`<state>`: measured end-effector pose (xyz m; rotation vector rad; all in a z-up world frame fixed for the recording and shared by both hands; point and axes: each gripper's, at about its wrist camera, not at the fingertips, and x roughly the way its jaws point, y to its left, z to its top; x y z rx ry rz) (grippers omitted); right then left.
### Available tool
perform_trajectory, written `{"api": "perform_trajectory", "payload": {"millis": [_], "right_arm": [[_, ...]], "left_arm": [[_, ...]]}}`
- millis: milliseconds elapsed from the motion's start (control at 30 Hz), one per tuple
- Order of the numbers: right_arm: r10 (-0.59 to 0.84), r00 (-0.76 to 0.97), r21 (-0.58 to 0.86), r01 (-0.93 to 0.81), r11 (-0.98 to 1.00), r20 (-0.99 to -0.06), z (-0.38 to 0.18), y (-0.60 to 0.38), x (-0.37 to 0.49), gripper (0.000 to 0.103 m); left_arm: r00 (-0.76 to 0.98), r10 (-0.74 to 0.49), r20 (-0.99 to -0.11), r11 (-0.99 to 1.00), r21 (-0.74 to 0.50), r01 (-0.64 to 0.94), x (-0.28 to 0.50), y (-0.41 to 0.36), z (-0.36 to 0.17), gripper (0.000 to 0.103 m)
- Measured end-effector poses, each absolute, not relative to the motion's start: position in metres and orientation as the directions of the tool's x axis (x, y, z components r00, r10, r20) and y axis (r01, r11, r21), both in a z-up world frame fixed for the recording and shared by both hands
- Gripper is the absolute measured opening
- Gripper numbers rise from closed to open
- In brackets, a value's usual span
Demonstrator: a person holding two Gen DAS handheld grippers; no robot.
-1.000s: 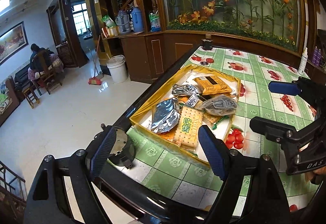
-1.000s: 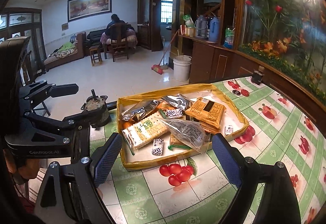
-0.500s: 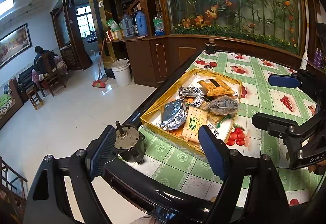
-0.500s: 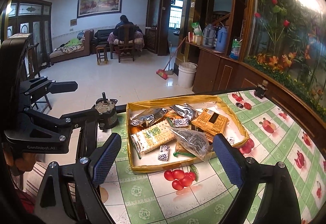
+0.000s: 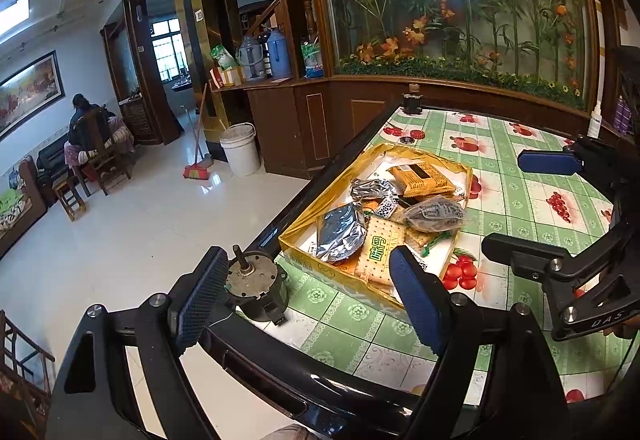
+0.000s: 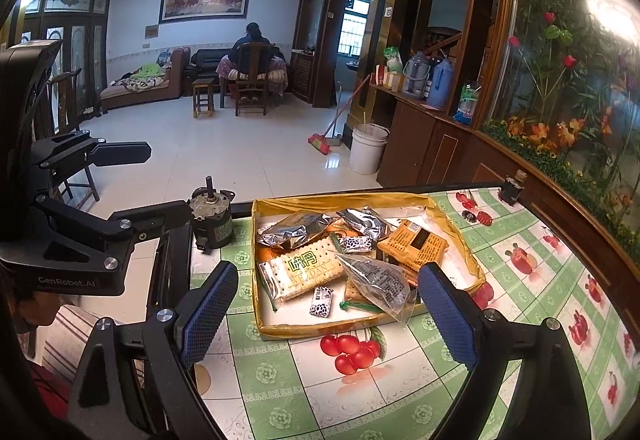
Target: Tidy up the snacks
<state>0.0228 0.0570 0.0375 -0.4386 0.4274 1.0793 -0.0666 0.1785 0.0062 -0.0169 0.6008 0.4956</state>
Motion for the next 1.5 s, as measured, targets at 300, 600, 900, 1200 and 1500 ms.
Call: {"api": "perform_trajectory", "payload": {"millis": [300, 600, 900, 1200, 1500], "right_arm": [[0.734, 0.408, -0.166, -0.909, 0.382, -0.543, 0.038, 0.061, 0.016, 0.093], [0.729, 0.414, -0.197, -0.909, 0.368, -0.545, 0.038, 0.068, 0.012, 0.093], [0.726, 0.425, -0.210, -0.904, 0.372, -0.540, 0.038, 0.068, 0.009, 0.093], [0.728, 0.427, -0.208, -0.903, 0.376, -0.537, 0.039, 0.065, 0.009, 0.093], [0.727, 0.428, -0.206, -0.902, 0.378, -0.538, 0.039, 0.063, 0.009, 0.093]], "left_arm": [[0.712, 0.440, -0.547, 0.884, 0.124, -0.451, -0.067, 0.178, 0.007, 0.083], [0.710, 0.441, -0.549, 0.884, 0.126, -0.451, -0.069, 0.176, 0.009, 0.083], [0.708, 0.438, -0.554, 0.886, 0.133, -0.445, -0.070, 0.176, 0.008, 0.083], [0.705, 0.452, -0.546, 0.882, 0.154, -0.446, -0.070, 0.174, 0.009, 0.083], [0.703, 0.452, -0.548, 0.882, 0.156, -0.445, -0.069, 0.172, 0.009, 0.083]]}}
